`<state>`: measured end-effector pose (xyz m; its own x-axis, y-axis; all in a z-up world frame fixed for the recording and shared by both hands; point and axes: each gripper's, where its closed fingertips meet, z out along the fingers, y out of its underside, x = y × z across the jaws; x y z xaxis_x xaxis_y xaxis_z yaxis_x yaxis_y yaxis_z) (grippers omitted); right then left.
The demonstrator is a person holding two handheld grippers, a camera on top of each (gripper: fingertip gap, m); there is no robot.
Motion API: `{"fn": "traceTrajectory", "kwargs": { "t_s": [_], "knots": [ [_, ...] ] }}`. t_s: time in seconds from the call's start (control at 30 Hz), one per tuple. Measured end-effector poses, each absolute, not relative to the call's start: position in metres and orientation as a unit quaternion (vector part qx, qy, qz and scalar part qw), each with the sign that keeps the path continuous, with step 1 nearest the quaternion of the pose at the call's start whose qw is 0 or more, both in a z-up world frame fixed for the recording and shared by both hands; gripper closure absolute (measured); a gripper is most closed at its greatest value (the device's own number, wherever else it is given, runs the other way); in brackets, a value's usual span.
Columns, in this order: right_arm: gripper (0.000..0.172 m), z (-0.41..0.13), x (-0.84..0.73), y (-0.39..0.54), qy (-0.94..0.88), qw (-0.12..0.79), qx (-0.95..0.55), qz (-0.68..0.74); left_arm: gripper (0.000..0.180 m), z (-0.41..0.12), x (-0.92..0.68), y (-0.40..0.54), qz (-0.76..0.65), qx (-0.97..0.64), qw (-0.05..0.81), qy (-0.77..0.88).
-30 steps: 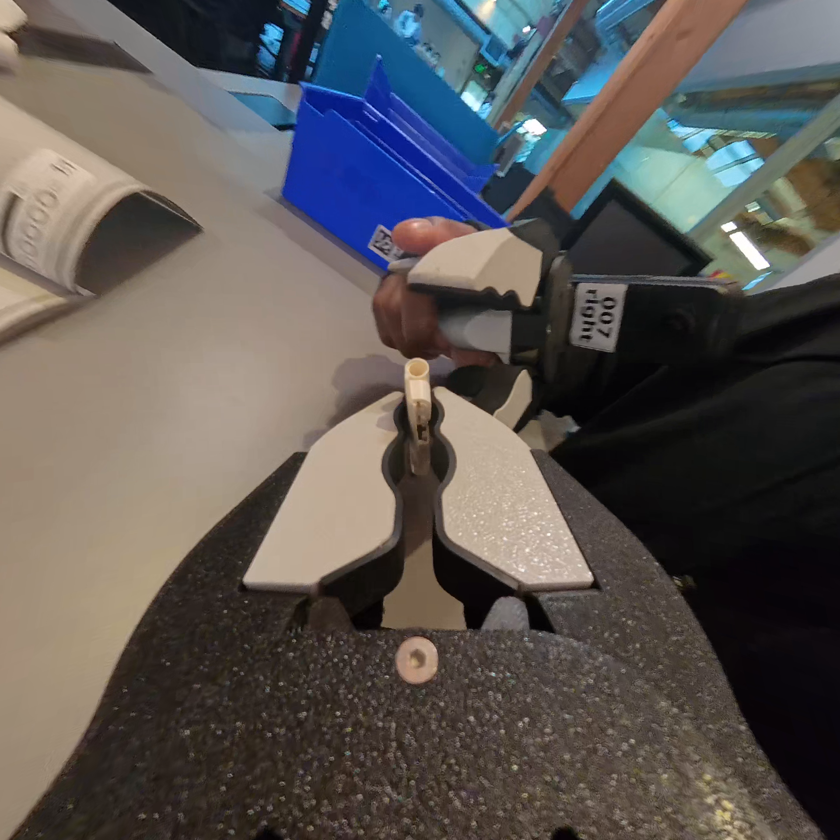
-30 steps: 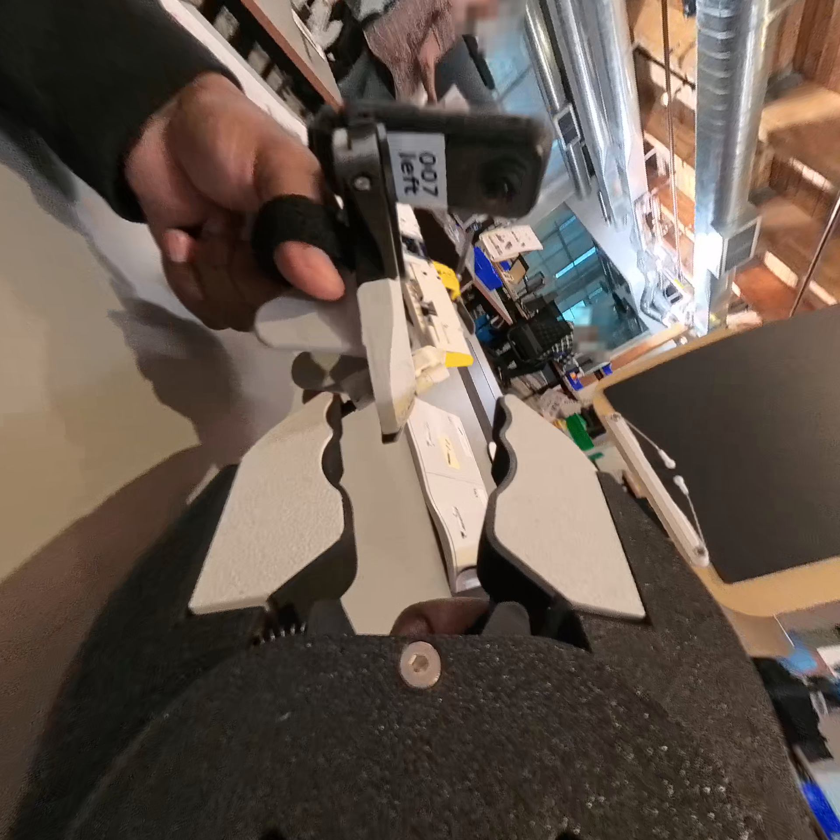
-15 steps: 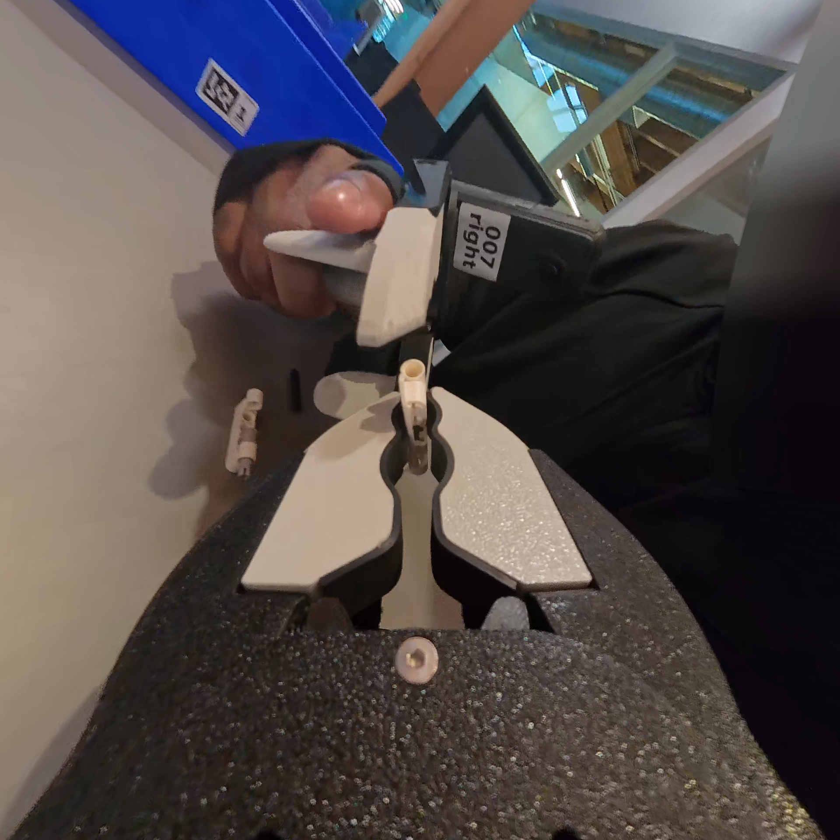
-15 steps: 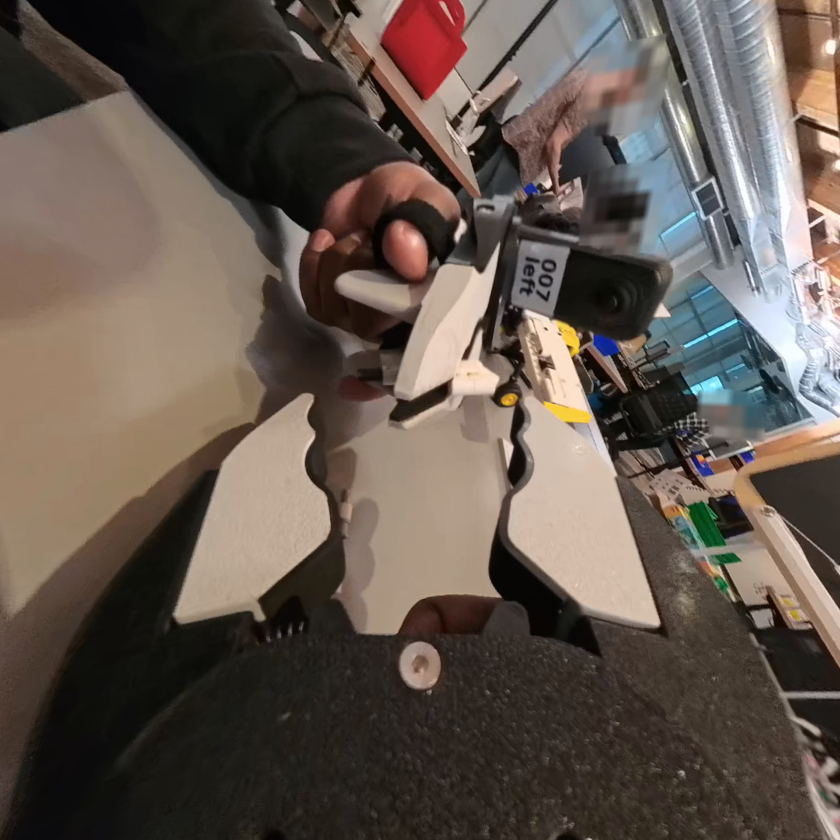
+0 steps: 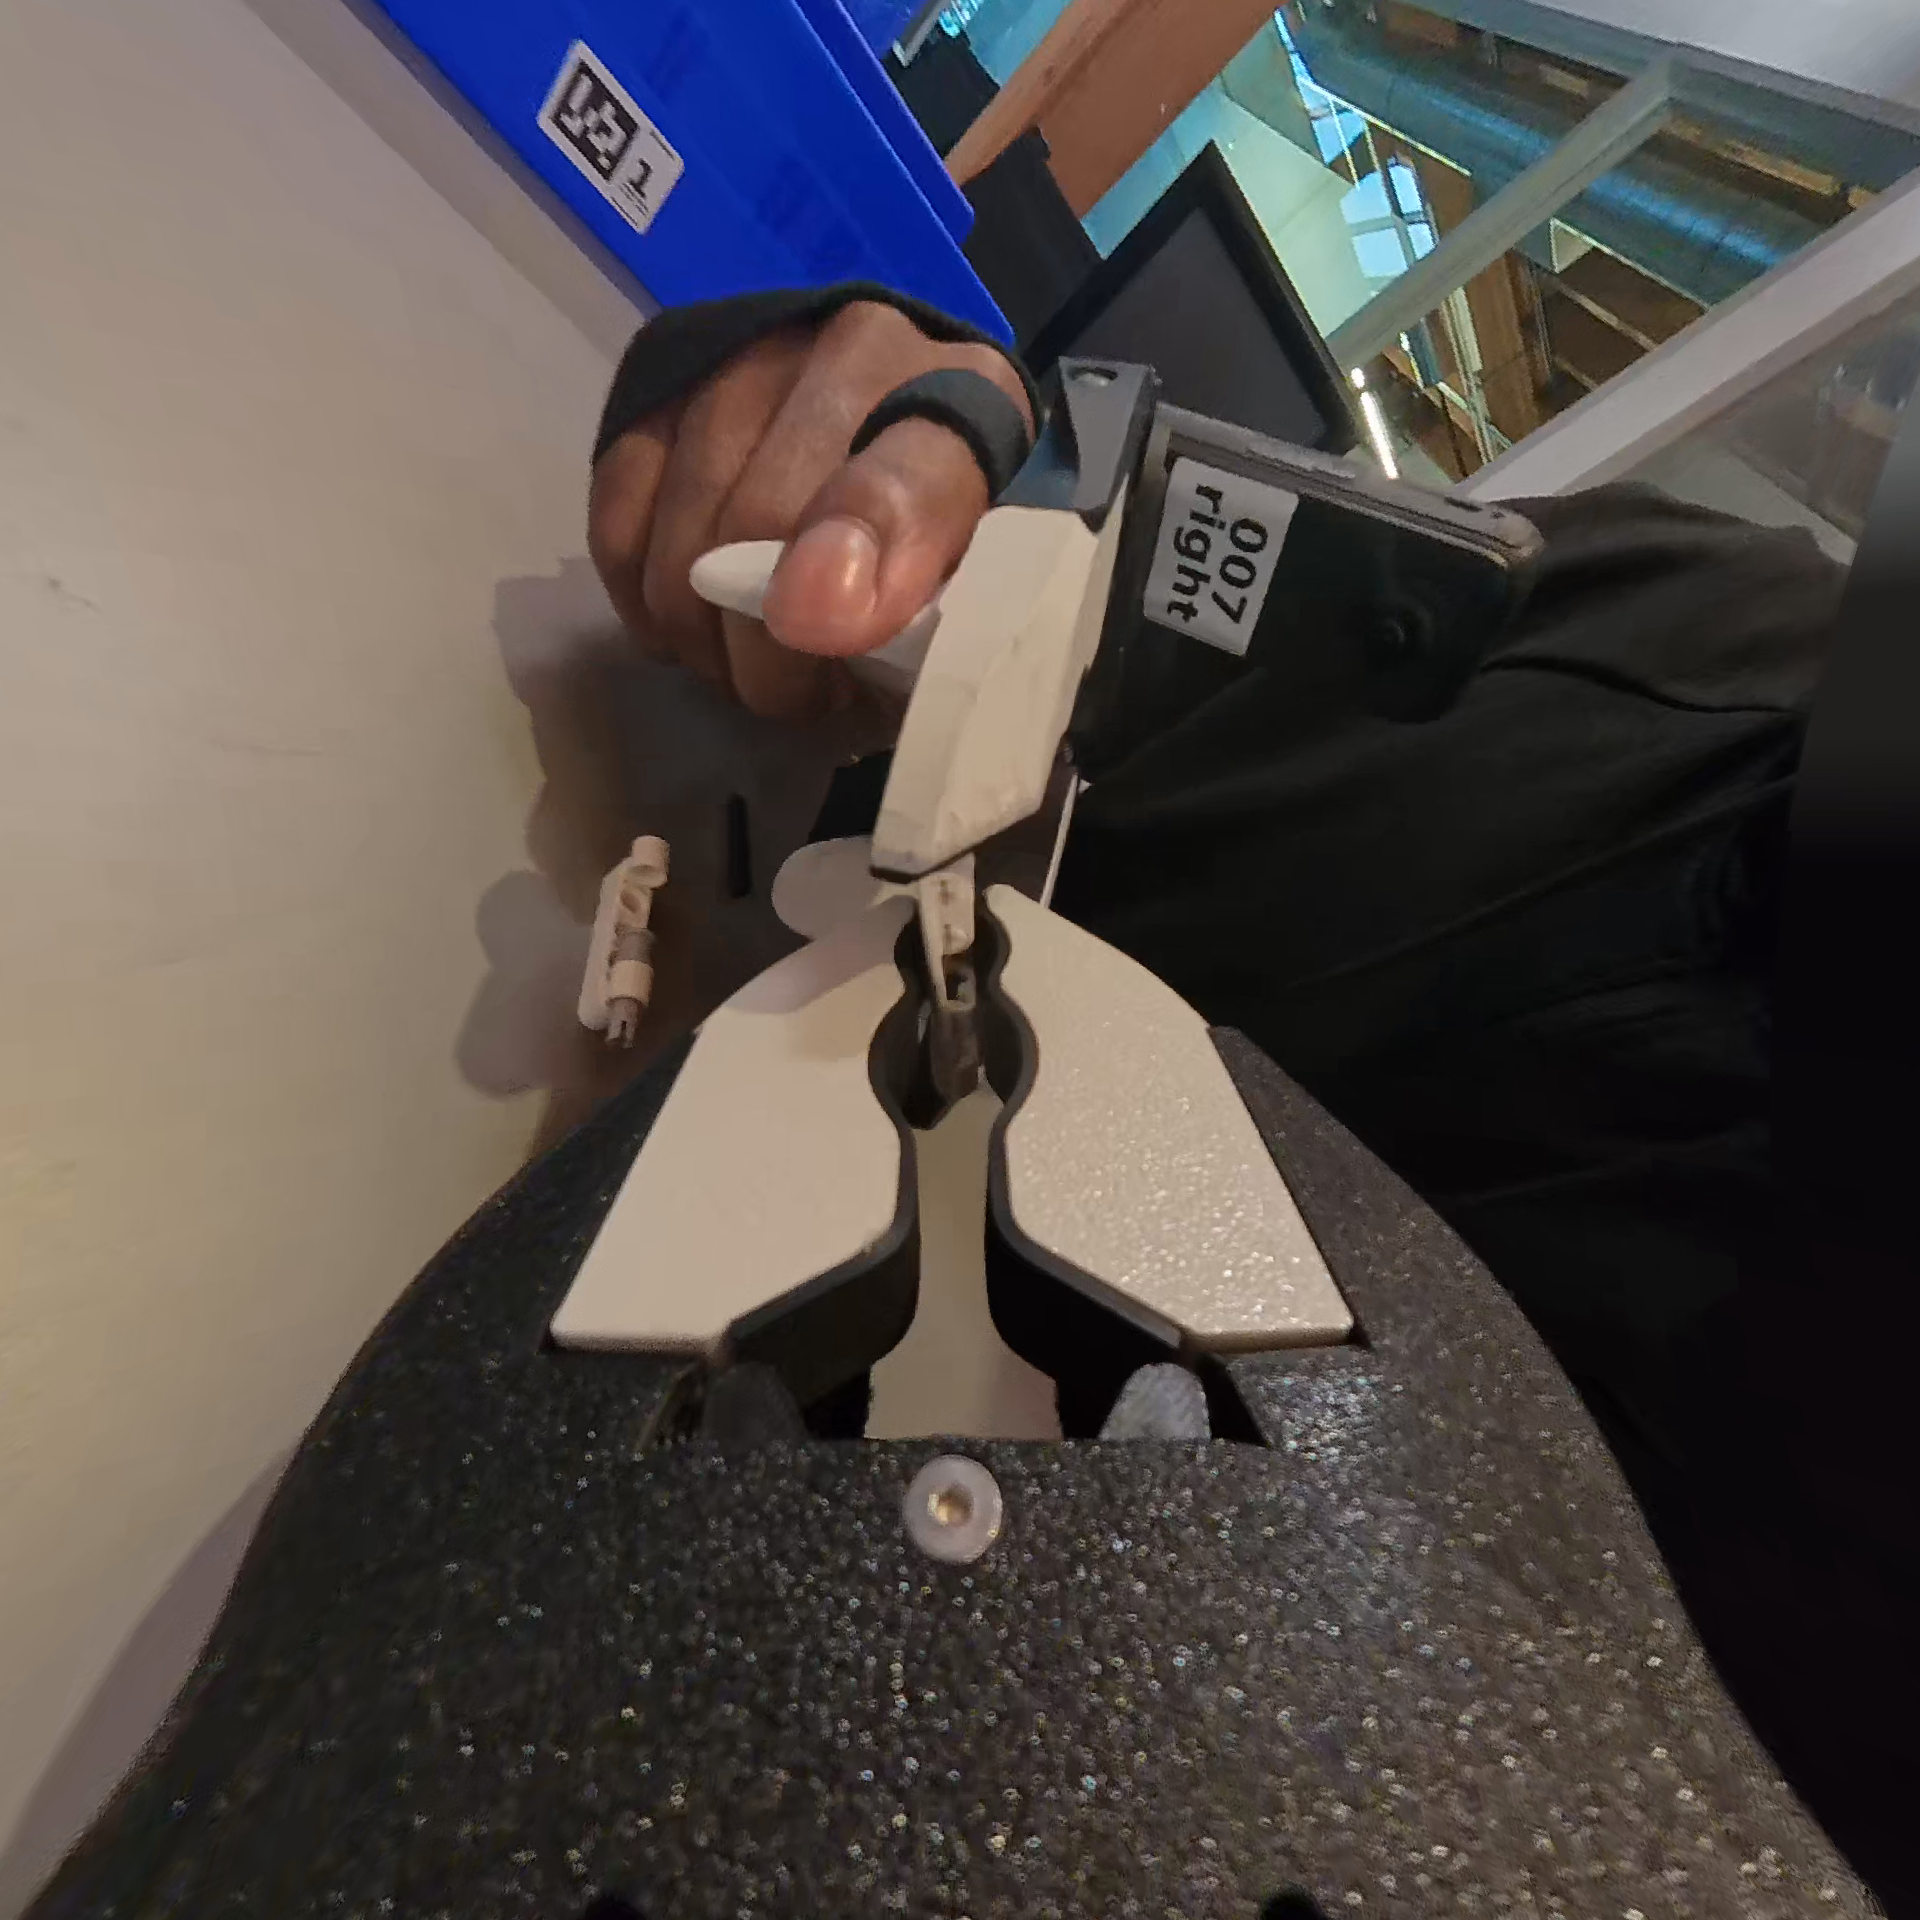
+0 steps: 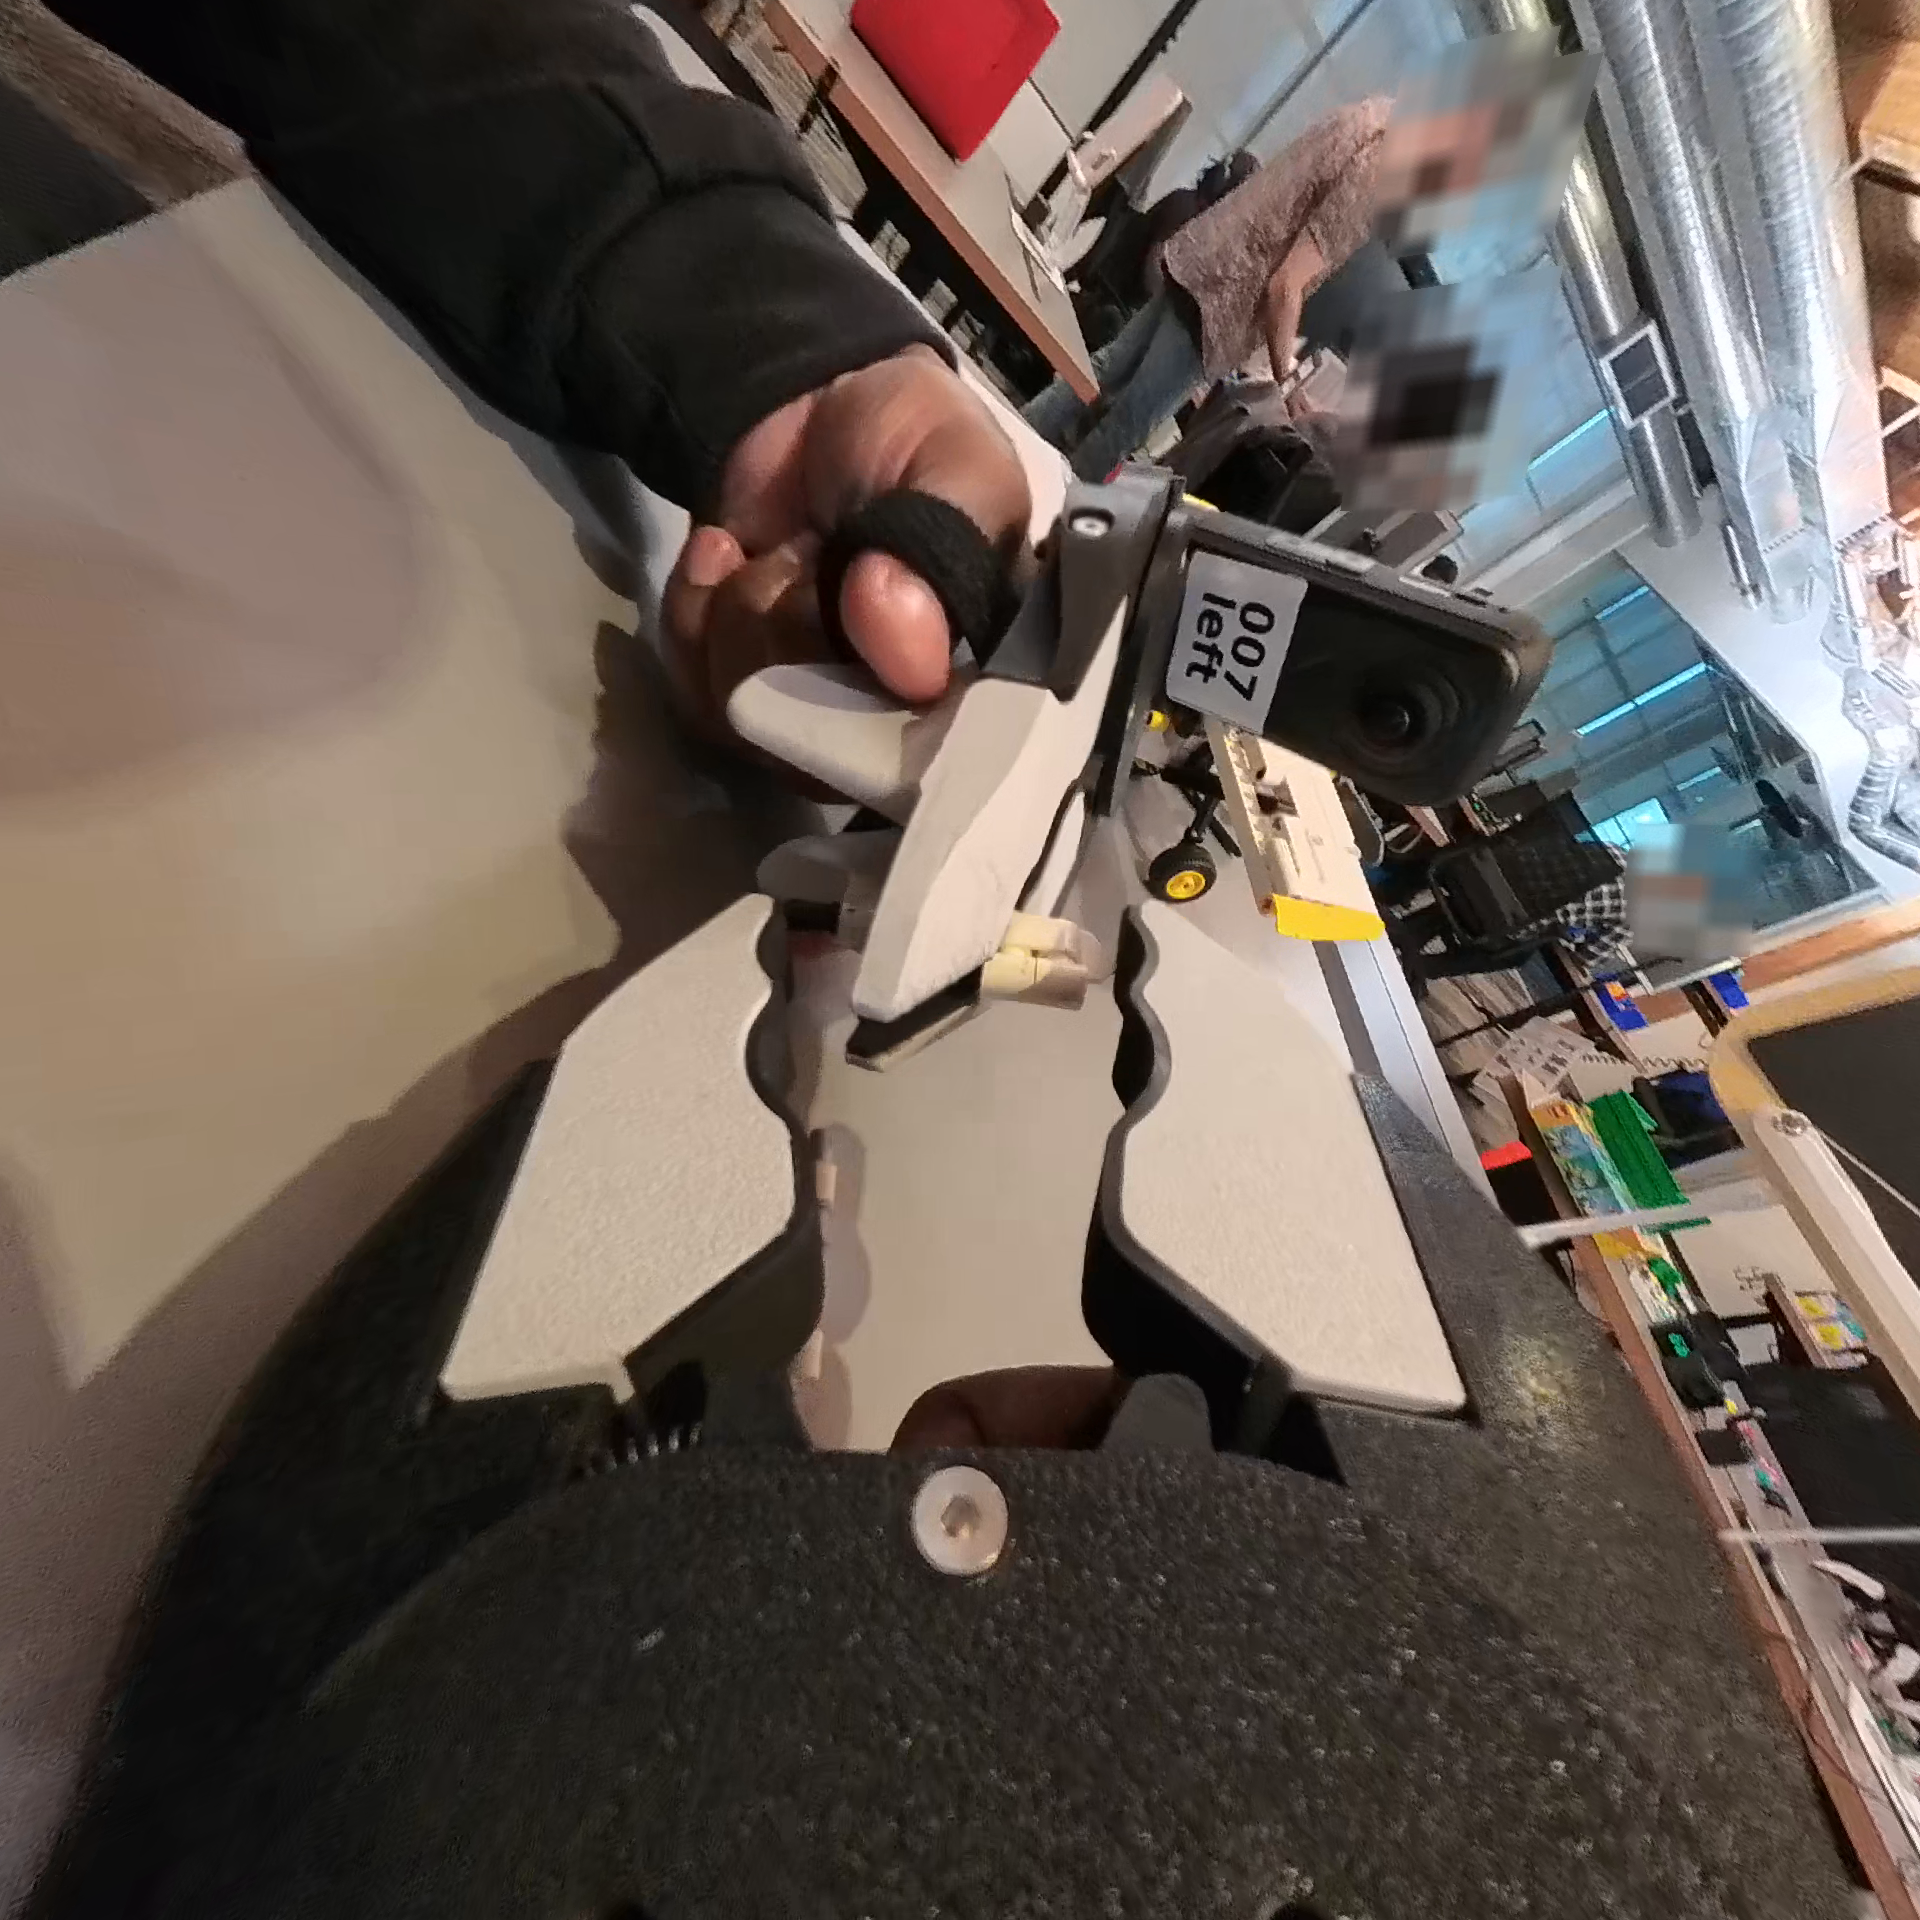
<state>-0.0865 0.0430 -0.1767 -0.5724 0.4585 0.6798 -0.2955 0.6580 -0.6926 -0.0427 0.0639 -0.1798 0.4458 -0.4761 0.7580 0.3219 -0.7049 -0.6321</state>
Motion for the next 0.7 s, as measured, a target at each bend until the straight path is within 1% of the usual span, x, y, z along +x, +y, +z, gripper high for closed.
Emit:
{"fn": "traceTrajectory", "kwargs": {
  "t_s": [0.1, 0.2, 0.33, 0.4, 0.47, 0.57, 0.67, 0.7],
  "knots": [
    [0.112, -0.178, -0.090, 0.047, -0.789, 0.460, -0.068, 0.402, 0.174, -0.182, -0.047, 0.066, -0.505, -0.769, 0.389, 0.047],
    [0.113, -0.182, -0.087, 0.057, -0.808, 0.433, -0.089, 0.390, 0.174, -0.191, -0.058, 0.068, -0.459, -0.797, 0.391, 0.043],
    [0.118, -0.212, -0.072, 0.083, -0.872, 0.309, -0.163, 0.343, 0.174, -0.205, -0.073, 0.067, -0.383, -0.838, 0.386, 0.054],
    [0.119, -0.223, -0.063, 0.093, -0.889, 0.266, -0.188, 0.322, 0.174, -0.209, -0.075, 0.067, -0.356, -0.850, 0.384, 0.065],
    [0.125, -0.230, -0.056, 0.098, -0.897, 0.229, -0.213, 0.314, 0.174, -0.213, -0.077, 0.069, -0.333, -0.858, 0.384, 0.074],
    [0.132, -0.240, -0.055, 0.100, -0.899, 0.198, -0.247, 0.304, 0.173, -0.216, -0.078, 0.070, -0.305, -0.866, 0.385, 0.091],
    [0.143, -0.245, -0.058, 0.098, -0.894, 0.182, -0.269, 0.308, 0.173, -0.219, -0.078, 0.071, -0.288, -0.871, 0.383, 0.106],
    [0.149, -0.246, -0.059, 0.099, -0.893, 0.181, -0.275, 0.308, 0.173, -0.220, -0.078, 0.071, -0.285, -0.872, 0.383, 0.110]
  ]
}}
